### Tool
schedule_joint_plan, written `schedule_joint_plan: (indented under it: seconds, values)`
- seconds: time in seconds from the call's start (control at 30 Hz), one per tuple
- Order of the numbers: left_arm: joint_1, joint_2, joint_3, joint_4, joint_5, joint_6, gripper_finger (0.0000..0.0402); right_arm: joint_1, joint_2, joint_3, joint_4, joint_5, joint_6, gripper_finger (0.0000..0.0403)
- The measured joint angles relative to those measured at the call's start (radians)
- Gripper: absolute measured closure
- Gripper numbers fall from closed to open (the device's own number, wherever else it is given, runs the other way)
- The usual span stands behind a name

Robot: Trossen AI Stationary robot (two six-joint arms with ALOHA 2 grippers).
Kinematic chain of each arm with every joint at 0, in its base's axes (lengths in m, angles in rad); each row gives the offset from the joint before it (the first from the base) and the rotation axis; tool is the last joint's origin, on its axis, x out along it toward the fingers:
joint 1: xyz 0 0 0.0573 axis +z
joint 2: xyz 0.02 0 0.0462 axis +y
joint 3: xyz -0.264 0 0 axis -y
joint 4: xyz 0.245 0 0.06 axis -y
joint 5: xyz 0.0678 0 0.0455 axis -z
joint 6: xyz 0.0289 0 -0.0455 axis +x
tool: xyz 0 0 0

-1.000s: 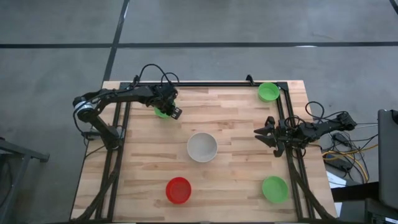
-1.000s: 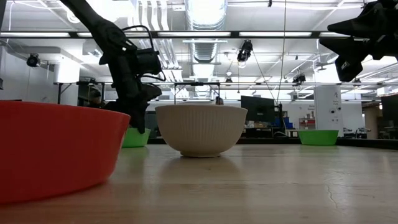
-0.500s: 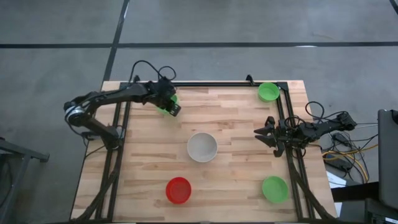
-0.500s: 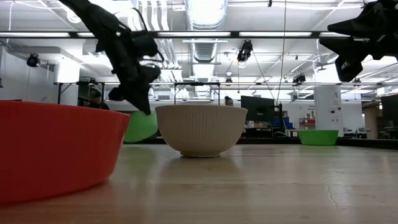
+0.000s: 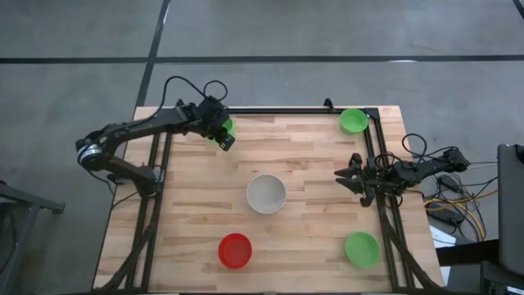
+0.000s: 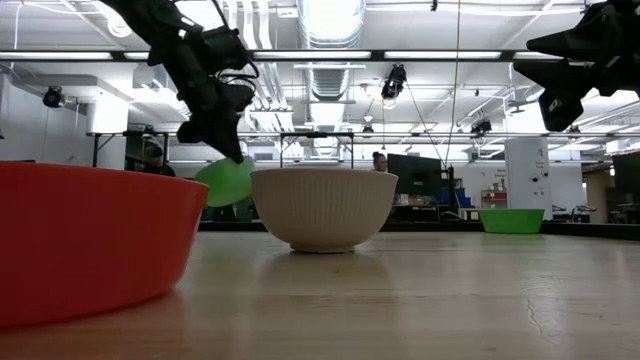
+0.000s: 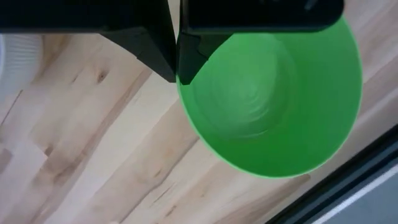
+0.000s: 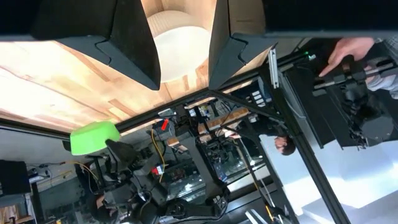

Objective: Nest bowls inside each other
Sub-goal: Stack the top left green bowl on the top of the gray bowl

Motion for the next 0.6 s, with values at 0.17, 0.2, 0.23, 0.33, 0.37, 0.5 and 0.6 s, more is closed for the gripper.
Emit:
schedule_joint_plan:
  seconds: [0.17, 0.2, 0.23, 0.33, 0.37, 0.5, 0.6]
  values:
    - [-0.003, -0.021, 0.024, 0.003, 0.016, 0.018, 0.0394, 0.0, 0.0, 0.0, 0.0, 0.0, 0.0, 0.0271]
    - [-0.003, -0.027, 0.028, 0.002, 0.016, 0.018, 0.0394, 0.0, 0.0, 0.0, 0.0, 0.0, 0.0, 0.0271]
    - [-0.004, -0.034, 0.032, 0.002, 0.017, 0.018, 0.0394, 0.0, 0.0, 0.0, 0.0, 0.0, 0.0, 0.0271]
    - [-0.009, -0.062, 0.039, 0.008, 0.016, 0.018, 0.0394, 0.0, 0.0, 0.0, 0.0, 0.0, 0.0, 0.0271]
    - [-0.012, -0.072, 0.04, 0.01, 0.016, 0.018, 0.0394, 0.0, 0.0, 0.0, 0.0, 0.0, 0.0, 0.0271]
    - [-0.04, -0.108, 0.04, 0.011, 0.009, 0.031, 0.0394, 0.0, 0.0, 0.0, 0.0, 0.0, 0.0, 0.0271]
    - [-0.067, -0.137, 0.04, 0.014, -0.016, 0.05, 0.0394, 0.0, 0.0, 0.0, 0.0, 0.0, 0.0, 0.0271]
